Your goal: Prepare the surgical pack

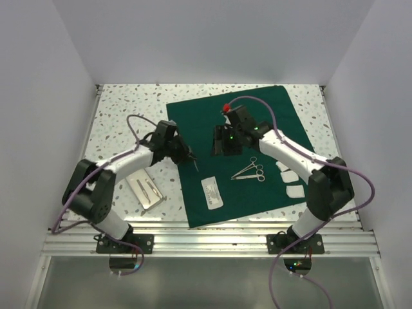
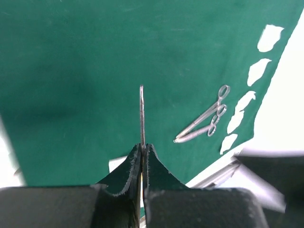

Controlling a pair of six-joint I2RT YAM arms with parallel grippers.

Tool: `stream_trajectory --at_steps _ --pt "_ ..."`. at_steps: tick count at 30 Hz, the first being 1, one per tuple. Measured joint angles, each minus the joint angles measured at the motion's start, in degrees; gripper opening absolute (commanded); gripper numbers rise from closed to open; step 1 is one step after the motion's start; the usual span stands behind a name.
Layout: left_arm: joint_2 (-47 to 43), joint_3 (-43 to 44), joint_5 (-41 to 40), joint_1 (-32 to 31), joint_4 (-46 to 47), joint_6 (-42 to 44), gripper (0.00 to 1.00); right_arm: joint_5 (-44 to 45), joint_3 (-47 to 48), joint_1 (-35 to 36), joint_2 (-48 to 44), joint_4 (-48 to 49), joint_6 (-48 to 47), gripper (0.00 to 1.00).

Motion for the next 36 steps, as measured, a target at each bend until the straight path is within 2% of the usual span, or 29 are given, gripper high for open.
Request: stream_trajectory --at_steps 4,7,12,16,23,28,36 --pt "-11.82 -0.07 -6.54 0.81 -8.9 4.61 0.0 2.69 -0.13 -4.13 -5.86 -1.55 -2.19 0.63" --pt "-19.15 -2.38 -10.82 3.89 -15.78 6.93 0.0 3.87 -0.79 -4.46 -7.21 -1.9 -3.56 0.64" --pt "-25.4 -7.61 -18.53 9.94 -29.7 9.07 0.0 4.07 -5.01 -4.04 -7.21 -2.19 -4.39 0.64" --pt "-24.68 -8.11 -22.27 11.41 -36.02 10.45 0.0 4.07 -5.88 -4.07 -7.17 -2.43 -4.72 0.64" --pt "-18.1 -9.33 -24.13 12.09 -37.68 11.91 0.01 4.09 -8.0 -4.61 -8.83 -2.34 -4.72 0.64" --pt "-18.16 -11.19 -24.11 12.11 -37.62 12.15 0.16 4.07 -9.7 -5.68 -10.47 -2.21 -4.7 0.64" --pt "-18.58 -11.91 -23.41 12.39 -36.76 13.66 0.22 4.07 -11.41 -6.21 -10.54 -1.86 -4.66 0.64"
